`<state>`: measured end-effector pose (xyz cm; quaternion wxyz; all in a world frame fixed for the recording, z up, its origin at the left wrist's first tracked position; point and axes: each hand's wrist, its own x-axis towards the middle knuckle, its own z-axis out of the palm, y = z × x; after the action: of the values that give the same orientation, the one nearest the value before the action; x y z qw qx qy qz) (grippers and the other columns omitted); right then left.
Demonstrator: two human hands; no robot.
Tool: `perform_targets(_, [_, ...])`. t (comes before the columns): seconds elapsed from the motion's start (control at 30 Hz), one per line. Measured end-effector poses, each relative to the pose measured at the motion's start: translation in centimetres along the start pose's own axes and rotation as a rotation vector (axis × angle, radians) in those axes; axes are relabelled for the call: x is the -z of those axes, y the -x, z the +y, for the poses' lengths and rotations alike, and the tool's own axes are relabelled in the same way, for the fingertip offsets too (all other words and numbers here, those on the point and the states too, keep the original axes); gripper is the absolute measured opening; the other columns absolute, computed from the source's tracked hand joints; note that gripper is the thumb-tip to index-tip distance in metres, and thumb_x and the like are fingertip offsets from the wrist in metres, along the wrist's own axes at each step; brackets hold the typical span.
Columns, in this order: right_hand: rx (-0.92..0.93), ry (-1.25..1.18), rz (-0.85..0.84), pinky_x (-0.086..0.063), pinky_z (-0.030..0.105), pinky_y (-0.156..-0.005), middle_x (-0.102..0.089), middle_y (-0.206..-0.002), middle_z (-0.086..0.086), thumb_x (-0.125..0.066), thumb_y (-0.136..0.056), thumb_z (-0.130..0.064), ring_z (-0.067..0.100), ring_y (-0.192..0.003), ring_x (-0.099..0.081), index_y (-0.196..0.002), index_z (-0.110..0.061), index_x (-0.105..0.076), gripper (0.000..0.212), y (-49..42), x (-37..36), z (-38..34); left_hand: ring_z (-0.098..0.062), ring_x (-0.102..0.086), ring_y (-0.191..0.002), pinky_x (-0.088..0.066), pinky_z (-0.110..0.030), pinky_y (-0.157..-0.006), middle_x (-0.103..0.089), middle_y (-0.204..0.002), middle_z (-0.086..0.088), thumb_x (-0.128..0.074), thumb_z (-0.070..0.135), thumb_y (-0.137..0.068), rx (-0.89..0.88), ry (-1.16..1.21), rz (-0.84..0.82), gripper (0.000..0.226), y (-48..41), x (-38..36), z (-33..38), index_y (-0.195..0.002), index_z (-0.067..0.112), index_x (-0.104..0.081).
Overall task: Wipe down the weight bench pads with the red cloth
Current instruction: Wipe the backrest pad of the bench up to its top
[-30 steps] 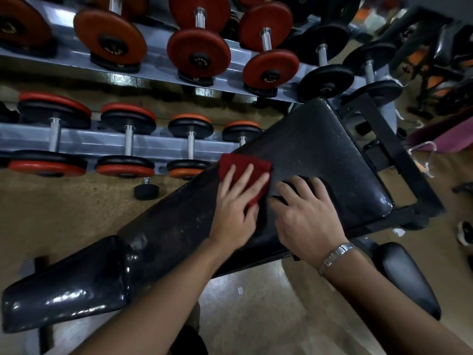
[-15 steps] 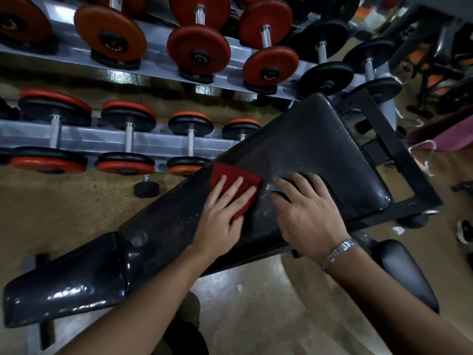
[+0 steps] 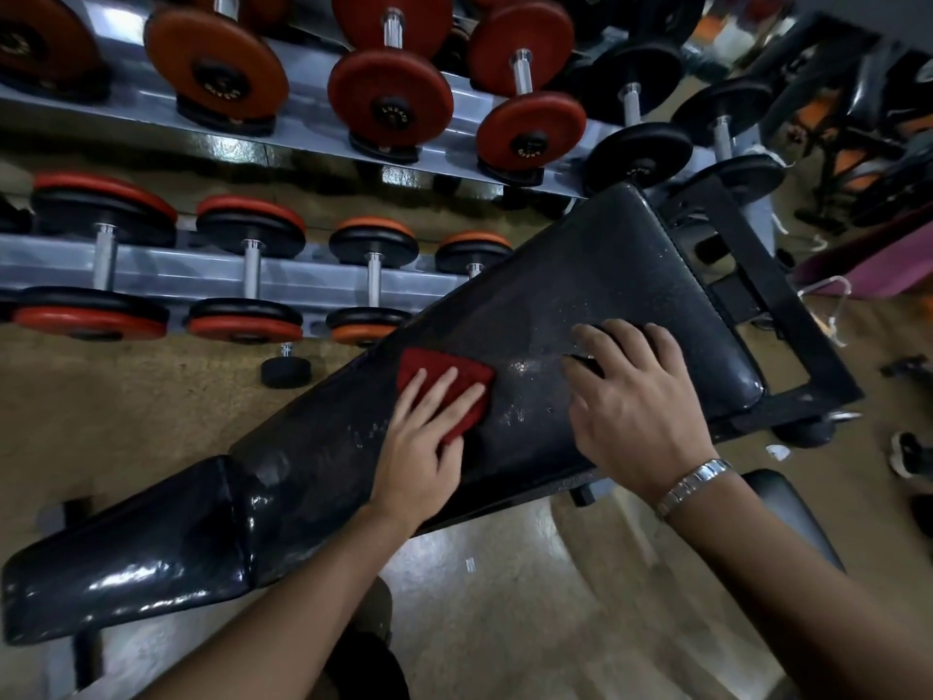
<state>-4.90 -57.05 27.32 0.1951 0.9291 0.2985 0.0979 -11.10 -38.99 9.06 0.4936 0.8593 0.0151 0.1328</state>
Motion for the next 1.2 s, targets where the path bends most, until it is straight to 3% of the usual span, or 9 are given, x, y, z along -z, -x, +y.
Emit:
perform_targets(0.1, [0.003,0.008,-0.011,-0.036,0.057,-0.107,-0.059,-0.135,0.011,-0.051,-0.086,-0.025,0.037,-0.125,-0.053,-0.110,-0.015,-0.069,0.032,-0.1,-0.1,0.0,-0.022,-0.020,-0.156,-0.022,-0.045,-0.128,-0.041,-0.161,0.010,-0.051,0.008,-0.092,0.173,0.115,0.068,0.063,-2.0,-0.8,3.5,-0.146,0.039,-0.054])
perform_targets(0.3, [0.021,0.014,0.007,-0.039,0.053,-0.101,-0.063,-0.129,0.008,-0.053,-0.085,-0.024,0.035,-0.119,-0.056,-0.101,-0.017,-0.071,0.026,-0.2,0.2,0.3,-0.027,-0.021,-0.157,-0.027,-0.048,-0.126,-0.043,-0.160,0.007,-0.050,0.010,-0.090,-0.084,0.081,-0.005,0.058,0.9,-1.5,2.9,-0.144,0.030,-0.059])
perform_targets(0.53, [0.042,-0.070,0.062,-0.043,0.051,-0.096,-0.065,-0.126,0.006,-0.059,-0.082,-0.019,0.034,-0.118,-0.058,-0.107,-0.018,-0.071,0.028,-0.5,0.5,1.3,-0.016,-0.016,-0.157,-0.018,-0.039,-0.129,-0.040,-0.161,0.014,-0.049,0.014,-0.092,0.235,0.200,0.115,0.059,-1.0,-1.7,4.6,-0.144,0.040,-0.056])
perform_targets(0.6, [0.028,-0.049,0.065,-0.043,0.051,-0.096,-0.064,-0.127,0.007,-0.057,-0.082,-0.020,0.034,-0.119,-0.057,-0.106,-0.017,-0.072,0.028,-0.5,0.8,1.6,-0.021,-0.016,-0.158,-0.019,-0.039,-0.128,-0.040,-0.162,0.010,-0.050,0.014,-0.093,0.090,0.175,0.068,0.057,0.2,-2.4,5.9,-0.145,0.036,-0.057])
perform_targets(0.73, [-0.021,0.005,0.044,-0.041,0.051,-0.095,-0.064,-0.125,0.006,-0.060,-0.081,-0.020,0.034,-0.118,-0.057,-0.101,-0.017,-0.073,0.023,-0.3,1.1,2.2,-0.034,-0.023,-0.156,-0.033,-0.059,-0.120,-0.045,-0.160,0.003,-0.054,0.010,-0.089,-0.224,0.017,-0.084,0.058,4.0,-1.4,1.4,-0.143,0.029,-0.060])
perform_targets(0.83, [-0.037,0.015,0.027,-0.043,0.049,-0.090,-0.063,-0.126,0.006,-0.062,-0.082,-0.020,0.033,-0.116,-0.057,-0.104,-0.018,-0.072,0.024,-0.1,1.0,2.5,-0.033,-0.027,-0.154,-0.037,-0.061,-0.115,-0.048,-0.157,0.003,-0.052,0.010,-0.087,-0.211,-0.032,-0.067,0.058,2.8,-0.2,-0.9,-0.141,0.030,-0.062])
perform_targets(0.97, [-0.041,0.053,0.004,-0.042,0.047,-0.087,-0.063,-0.126,0.005,-0.056,-0.083,-0.022,0.032,-0.114,-0.056,-0.102,-0.019,-0.072,0.025,-0.3,0.9,2.3,-0.033,-0.022,-0.155,-0.029,-0.057,-0.122,-0.043,-0.160,0.004,-0.050,0.015,-0.089,-0.040,0.046,0.017,0.058,0.2,-1.5,4.1,-0.144,0.032,-0.059])
perform_targets(1.13, [-0.046,0.076,-0.017,-0.039,0.045,-0.086,-0.063,-0.122,0.004,-0.054,-0.083,-0.027,0.031,-0.109,-0.056,-0.101,-0.021,-0.071,0.025,-0.3,1.1,2.4,-0.035,-0.020,-0.157,-0.032,-0.067,-0.115,-0.041,-0.162,0.005,-0.056,0.012,-0.088,-0.342,-0.030,-0.129,0.059,4.3,-2.0,2.9,-0.144,0.032,-0.059])
perform_targets(1.2, [-0.044,0.070,-0.013,-0.039,0.045,-0.087,-0.062,-0.124,0.004,-0.055,-0.083,-0.026,0.031,-0.111,-0.056,-0.102,-0.021,-0.071,0.025,-0.2,1.0,2.5,-0.034,-0.023,-0.156,-0.036,-0.067,-0.113,-0.044,-0.160,0.005,-0.056,0.010,-0.086,-0.342,-0.052,-0.124,0.059,5.1,-1.1,0.5,-0.140,0.031,-0.062])
